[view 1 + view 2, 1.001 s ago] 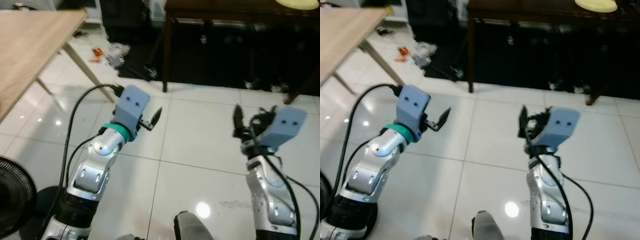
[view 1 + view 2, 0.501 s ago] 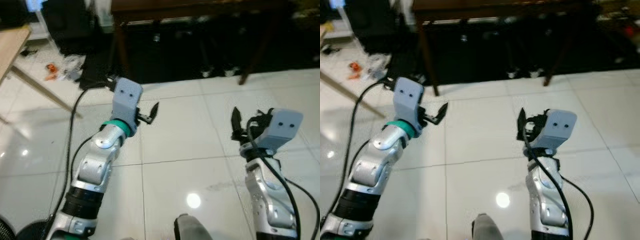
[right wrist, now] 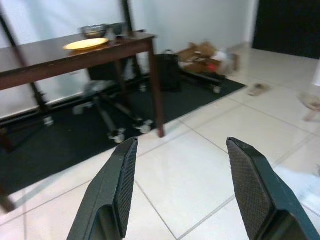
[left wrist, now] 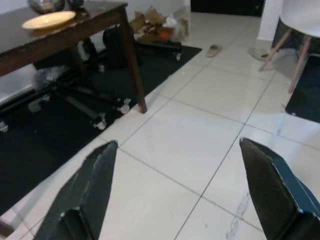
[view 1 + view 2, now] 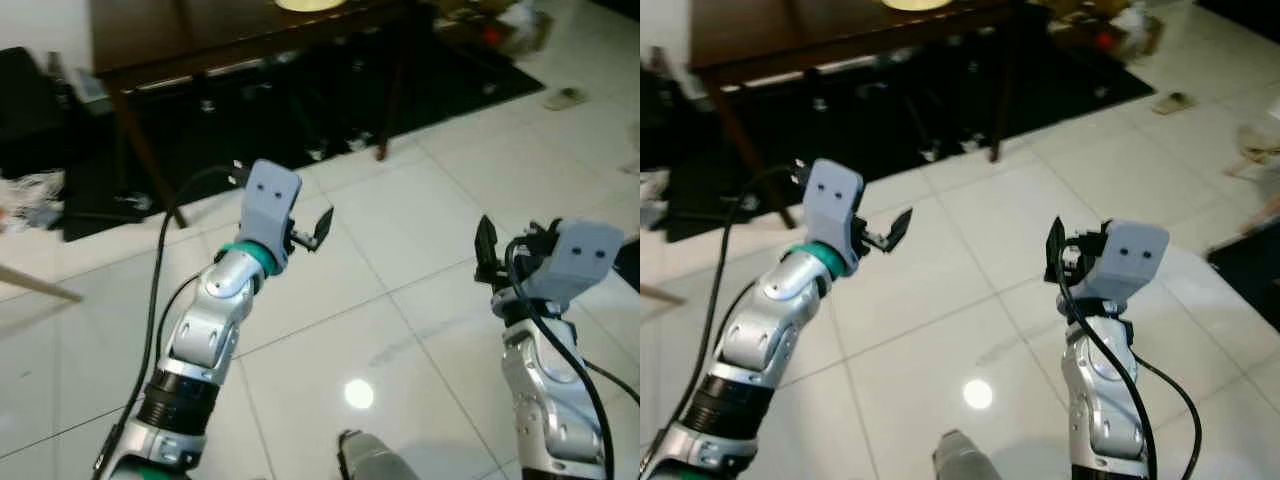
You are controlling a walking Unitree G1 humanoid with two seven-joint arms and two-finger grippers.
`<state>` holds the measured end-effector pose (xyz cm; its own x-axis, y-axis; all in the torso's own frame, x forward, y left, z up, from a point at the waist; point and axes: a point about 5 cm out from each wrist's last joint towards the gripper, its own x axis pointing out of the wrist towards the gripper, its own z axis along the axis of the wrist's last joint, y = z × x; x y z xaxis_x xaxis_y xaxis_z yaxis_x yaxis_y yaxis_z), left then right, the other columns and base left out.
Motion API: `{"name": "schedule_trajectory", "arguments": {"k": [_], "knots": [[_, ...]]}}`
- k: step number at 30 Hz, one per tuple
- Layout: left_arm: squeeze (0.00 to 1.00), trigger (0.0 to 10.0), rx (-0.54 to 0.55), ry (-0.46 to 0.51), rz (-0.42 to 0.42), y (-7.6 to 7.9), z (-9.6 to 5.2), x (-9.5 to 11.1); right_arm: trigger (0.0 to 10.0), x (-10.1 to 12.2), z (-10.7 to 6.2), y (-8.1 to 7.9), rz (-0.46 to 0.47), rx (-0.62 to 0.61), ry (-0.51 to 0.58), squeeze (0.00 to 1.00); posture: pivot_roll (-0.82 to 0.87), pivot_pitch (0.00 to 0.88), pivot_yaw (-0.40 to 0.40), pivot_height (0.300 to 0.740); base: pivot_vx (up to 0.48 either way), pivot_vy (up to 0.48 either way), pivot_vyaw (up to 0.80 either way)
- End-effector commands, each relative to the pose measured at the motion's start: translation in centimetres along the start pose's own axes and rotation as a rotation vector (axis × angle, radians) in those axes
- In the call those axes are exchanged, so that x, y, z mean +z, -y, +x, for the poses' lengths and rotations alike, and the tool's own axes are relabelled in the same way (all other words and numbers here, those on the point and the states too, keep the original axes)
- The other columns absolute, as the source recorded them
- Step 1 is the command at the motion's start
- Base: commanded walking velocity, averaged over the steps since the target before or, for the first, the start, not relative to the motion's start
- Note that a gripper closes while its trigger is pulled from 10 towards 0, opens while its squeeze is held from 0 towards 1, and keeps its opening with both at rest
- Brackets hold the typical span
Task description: Setting the table
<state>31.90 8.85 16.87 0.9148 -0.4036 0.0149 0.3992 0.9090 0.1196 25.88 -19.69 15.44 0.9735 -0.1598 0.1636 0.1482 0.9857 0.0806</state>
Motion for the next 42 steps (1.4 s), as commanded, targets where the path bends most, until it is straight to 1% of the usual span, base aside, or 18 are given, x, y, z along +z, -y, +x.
{"name": "schedule_trajectory", "arguments": {"k": [1,7,9,10,11,12,14,16,19,20,22,23,25,26,28,30,37,42], "knots": [[0.00,10.0,0.026,-0.024,0.005,-0.6,-0.2,-0.6,10.0,-0.4,-0.1,-0.1,-0.003,0.002,-0.021,0.00,-0.18,0.004,0.119,0.740,0.000,0.000,-0.80],[0.00,10.0,0.086,-0.012,0.002,-1.0,-0.3,-0.8,10.0,0.0,0.4,-1.0,-0.031,0.056,-0.006,0.00,-0.18,0.000,0.100,0.740,0.000,0.000,-0.80],[0.00,10.0,0.129,-0.005,-0.005,-1.4,-0.6,-0.9,10.0,0.2,0.7,-1.7,-0.031,0.093,-0.004,0.00,-0.17,0.000,0.082,0.740,0.000,0.000,-0.80],[0.00,10.0,0.162,-0.007,0.003,-1.6,-1.1,-1.3,10.0,0.1,1.0,-2.3,-0.035,0.135,-0.011,0.00,-0.15,0.000,0.036,0.740,0.000,0.000,-0.80],[0.00,10.0,0.162,-0.007,0.003,-1.6,-1.1,-1.3,10.0,0.1,1.0,-2.3,-0.035,0.135,-0.011,0.00,-0.15,0.000,0.036,0.740,0.000,0.000,-0.80],[0.00,10.0,0.215,-0.024,0.014,-1.9,-2.4,-2.1,10.0,-0.3,1.3,-3.4,-0.026,0.213,-0.036,0.00,-0.12,0.000,0.005,0.740,0.000,0.000,-0.80],[0.00,10.0,0.215,-0.024,0.014,-1.9,-2.4,-2.1,10.0,-0.3,1.3,-3.4,-0.026,0.213,-0.036,0.00,-0.12,0.000,0.005,0.740,0.000,0.000,-0.80],[0.00,10.0,0.250,-0.051,0.018,-2.0,-3.9,-3.0,10.0,-1.1,1.4,-4.6,0.010,0.293,-0.070,0.00,-0.08,0.000,-0.024,0.740,0.000,0.000,-0.62],[0.00,10.0,0.260,-0.061,0.022,-1.8,-4.5,-3.3,10.0,-1.6,1.4,-5.5,0.042,0.340,-0.091,0.00,-0.08,0.000,-0.027,0.740,0.000,0.000,0.00],[0.00,10.0,0.260,-0.061,0.022,-1.8,-4.5,-3.3,10.0,-1.6,1.4,-5.5,0.042,0.340,-0.091,0.00,-0.08,0.000,-0.027,0.740,0.000,0.000,0.00],[0.00,10.0,0.257,-0.052,0.054,-1.6,-4.1,-3.1,10.0,-1.7,1.2,-6.4,0.098,0.374,-0.095,0.00,-0.07,0.000,0.001,0.740,0.000,0.000,0.00],[0.00,10.0,0.257,-0.052,0.054,-1.6,-4.1,-3.1,10.0,-1.7,1.2,-6.4,0.098,0.374,-0.095,0.00,-0.07,0.000,0.001,0.740,0.000,0.000,0.00],[0.00,10.0,0.274,-0.027,0.097,-1.7,-3.1,-2.6,10.0,-1.7,0.9,-7.0,0.132,0.387,-0.089,0.00,-0.09,0.000,0.021,0.740,0.000,0.000,0.00],[0.00,10.0,0.274,-0.027,0.097,-1.7,-3.1,-2.6,10.0,-1.7,0.9,-7.0,0.132,0.387,-0.089,0.00,-0.09,0.000,0.021,0.740,0.000,0.000,0.00],[0.00,10.0,0.300,-0.018,0.125,-2.0,-2.1,-2.3,10.0,-1.6,0.7,-7.2,0.143,0.389,-0.079,0.00,-0.11,0.000,0.049,0.740,0.472,0.000,0.00],[0.00,10.0,0.291,-0.001,0.129,-1.9,-1.3,-1.8,10.0,-1.5,0.5,-7.1,0.157,0.370,-0.068,0.00,-0.13,0.000,0.064,0.740,0.472,0.000,0.00],[0.00,10.0,0.244,0.030,0.138,-1.2,-0.7,-1.0,10.0,-1.7,0.5,-6.2,0.175,0.314,-0.064,0.00,-0.13,0.000,0.083,0.740,0.469,0.000,0.00],[0.00,10.0,0.236,0.038,0.143,-1.1,-0.6,-0.9,10.0,-1.8,0.7,-6.1,0.179,0.300,-0.063,0.00,-0.12,0.000,0.085,0.740,0.439,0.000,0.00]]}}
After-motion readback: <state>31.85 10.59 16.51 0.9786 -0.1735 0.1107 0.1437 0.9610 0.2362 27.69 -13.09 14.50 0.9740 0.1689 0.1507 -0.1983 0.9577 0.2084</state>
